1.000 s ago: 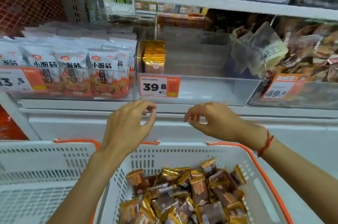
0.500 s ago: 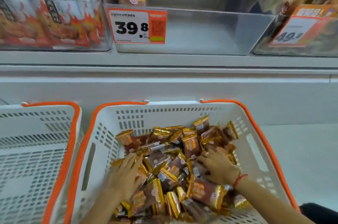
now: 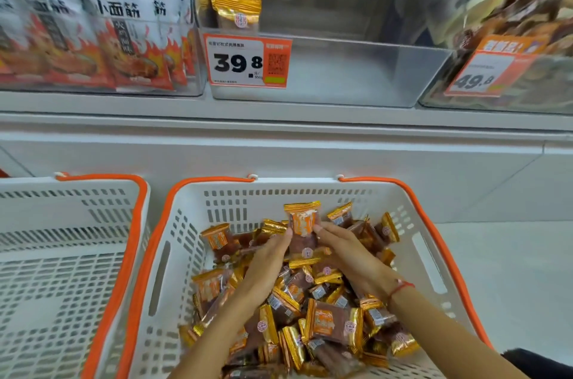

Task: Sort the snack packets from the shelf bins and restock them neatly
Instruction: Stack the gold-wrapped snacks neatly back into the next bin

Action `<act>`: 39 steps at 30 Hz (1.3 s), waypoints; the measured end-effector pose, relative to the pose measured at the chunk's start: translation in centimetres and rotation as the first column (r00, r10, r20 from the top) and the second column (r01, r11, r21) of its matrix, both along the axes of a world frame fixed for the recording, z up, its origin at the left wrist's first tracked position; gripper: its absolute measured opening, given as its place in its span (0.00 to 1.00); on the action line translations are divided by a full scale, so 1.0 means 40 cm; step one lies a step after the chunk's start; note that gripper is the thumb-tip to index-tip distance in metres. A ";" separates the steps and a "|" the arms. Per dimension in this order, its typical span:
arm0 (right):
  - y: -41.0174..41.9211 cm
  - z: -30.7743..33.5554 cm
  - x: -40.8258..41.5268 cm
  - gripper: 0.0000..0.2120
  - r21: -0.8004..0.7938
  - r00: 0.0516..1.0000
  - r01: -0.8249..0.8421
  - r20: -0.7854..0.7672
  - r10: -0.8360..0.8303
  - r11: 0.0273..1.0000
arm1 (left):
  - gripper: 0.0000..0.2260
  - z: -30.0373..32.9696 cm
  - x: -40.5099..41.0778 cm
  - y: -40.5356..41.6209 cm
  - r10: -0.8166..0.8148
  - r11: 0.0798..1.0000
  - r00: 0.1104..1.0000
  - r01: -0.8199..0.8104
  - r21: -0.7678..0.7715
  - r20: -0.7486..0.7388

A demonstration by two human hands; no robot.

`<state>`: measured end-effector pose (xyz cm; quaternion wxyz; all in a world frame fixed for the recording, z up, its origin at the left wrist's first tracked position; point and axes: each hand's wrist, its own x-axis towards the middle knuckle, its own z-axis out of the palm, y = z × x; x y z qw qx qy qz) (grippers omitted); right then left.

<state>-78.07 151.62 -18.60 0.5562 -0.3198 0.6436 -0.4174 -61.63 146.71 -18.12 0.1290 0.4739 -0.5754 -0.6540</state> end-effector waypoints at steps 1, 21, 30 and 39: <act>-0.001 0.008 0.018 0.12 -0.019 1.000 0.000 0.007 0.000 1.000 | 0.18 0.006 -0.007 -0.003 0.033 0.999 0.997 -0.031 0.029 -0.072; 0.031 -0.243 -0.099 0.24 0.229 -0.078 -0.366 -0.973 0.215 0.902 | 0.15 -0.044 0.111 -0.099 0.186 0.889 0.943 -0.042 -0.457 0.275; -0.014 -0.033 -0.095 0.10 -0.117 0.565 -0.164 -0.825 -0.004 0.979 | 0.13 -0.018 0.140 -0.079 0.464 0.880 0.862 -0.423 0.216 -0.202; -0.031 0.105 0.099 0.19 -0.148 0.967 0.081 -0.228 -0.114 0.986 | 0.20 0.063 0.107 -0.036 0.505 0.815 0.818 -0.348 0.463 -0.275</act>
